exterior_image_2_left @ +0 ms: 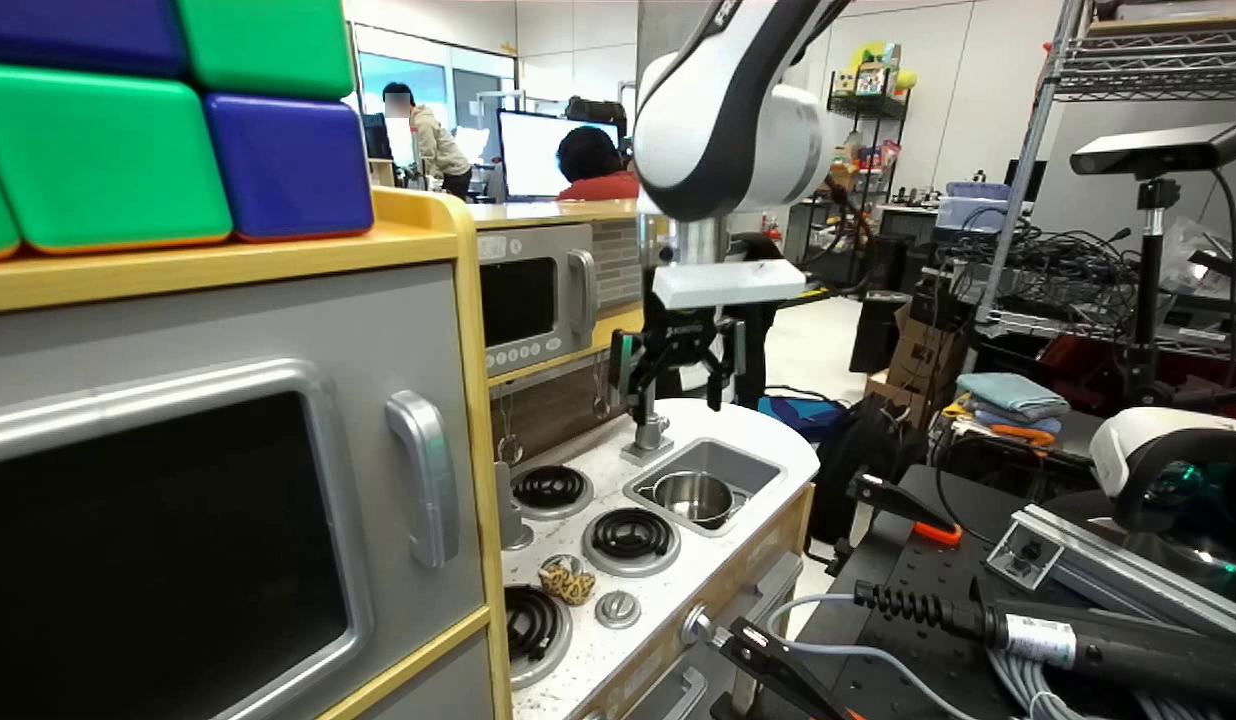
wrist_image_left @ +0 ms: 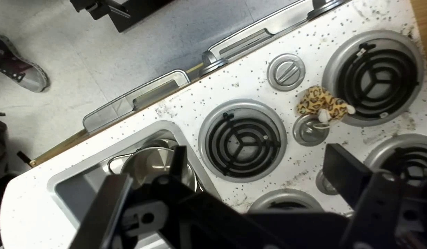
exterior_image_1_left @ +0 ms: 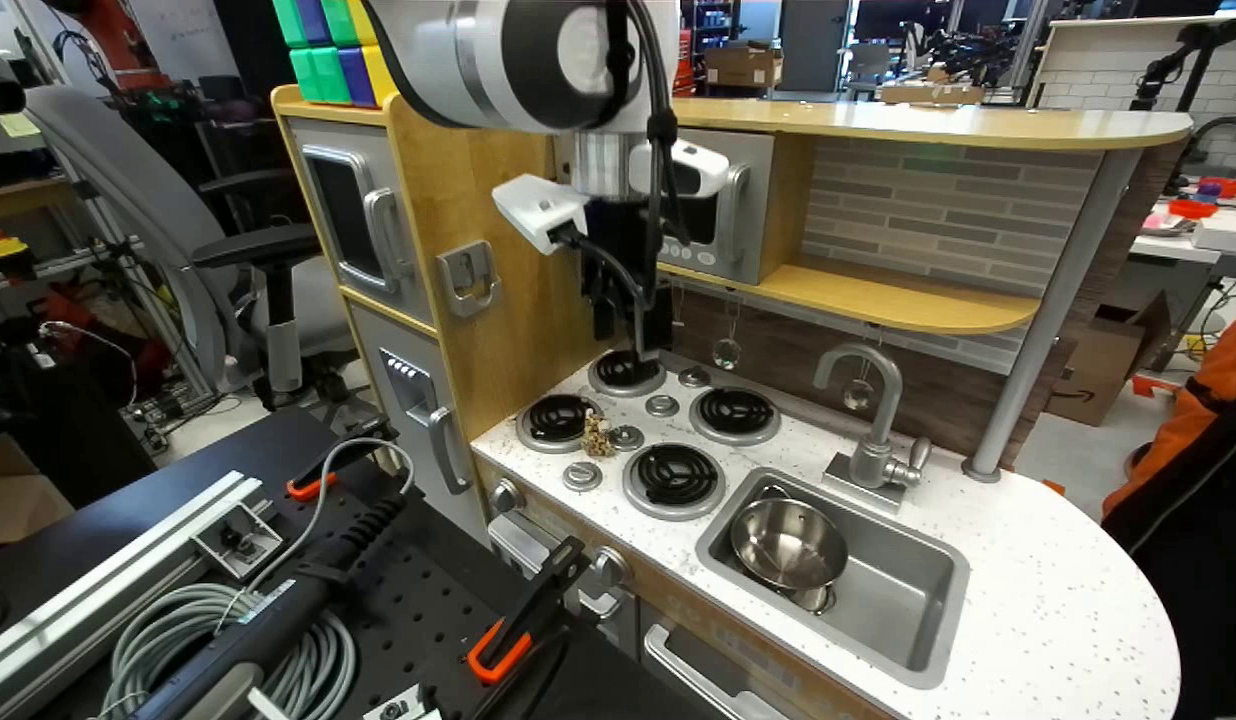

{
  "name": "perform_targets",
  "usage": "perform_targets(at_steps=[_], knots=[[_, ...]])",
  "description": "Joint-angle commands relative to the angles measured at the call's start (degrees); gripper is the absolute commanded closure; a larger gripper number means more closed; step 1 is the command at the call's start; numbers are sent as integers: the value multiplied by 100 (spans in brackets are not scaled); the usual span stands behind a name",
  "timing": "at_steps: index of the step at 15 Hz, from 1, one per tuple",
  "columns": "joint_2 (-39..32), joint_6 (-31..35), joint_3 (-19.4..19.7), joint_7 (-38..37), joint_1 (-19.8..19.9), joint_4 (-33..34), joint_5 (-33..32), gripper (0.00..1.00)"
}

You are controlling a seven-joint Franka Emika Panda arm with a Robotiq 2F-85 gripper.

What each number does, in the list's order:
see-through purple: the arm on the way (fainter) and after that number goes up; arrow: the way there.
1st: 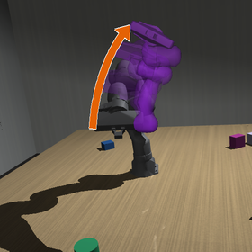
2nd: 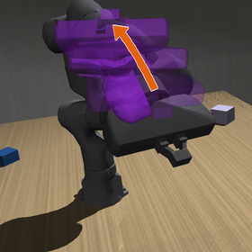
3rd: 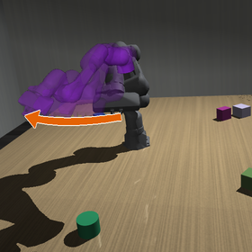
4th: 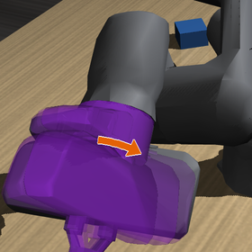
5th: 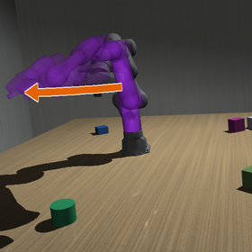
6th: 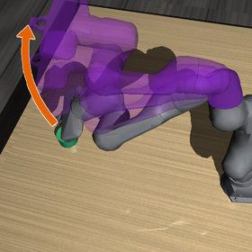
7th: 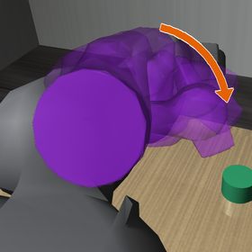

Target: Put the doll in the pot in the sink

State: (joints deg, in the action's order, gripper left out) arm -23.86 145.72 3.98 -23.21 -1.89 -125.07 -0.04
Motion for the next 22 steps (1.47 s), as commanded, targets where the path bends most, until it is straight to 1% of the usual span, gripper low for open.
perform_targets(at_steps=[1, 2, 3, 5, 7, 9, 12, 14, 18, 19, 22], knots=[[-1207, -425, 143, -304, -259, 1310, -10, 0], [-1268, -592, 127, -251, -263, 1465, 52, 0], [-977, -140, 116, -123, -226, 873, 83, 0], [-1261, -319, 116, -150, -259, 1256, 87, 0], [-1290, -386, 119, -154, -257, 1360, 85, 0], [-1506, -454, 60, -109, -211, 1454, 152, 0], [-1939, -419, 6, -200, -290, 1637, 204, 0], [-2236, -281, -17, -285, -386, 1775, 224, 0], [-2780, 519, 113, -596, -756, 2094, 173, 0], [-2911, 859, 269, -722, -946, 2144, 71, 0], [-3265, 1371, 449, -848, -1255, 2365, 127, 0]])
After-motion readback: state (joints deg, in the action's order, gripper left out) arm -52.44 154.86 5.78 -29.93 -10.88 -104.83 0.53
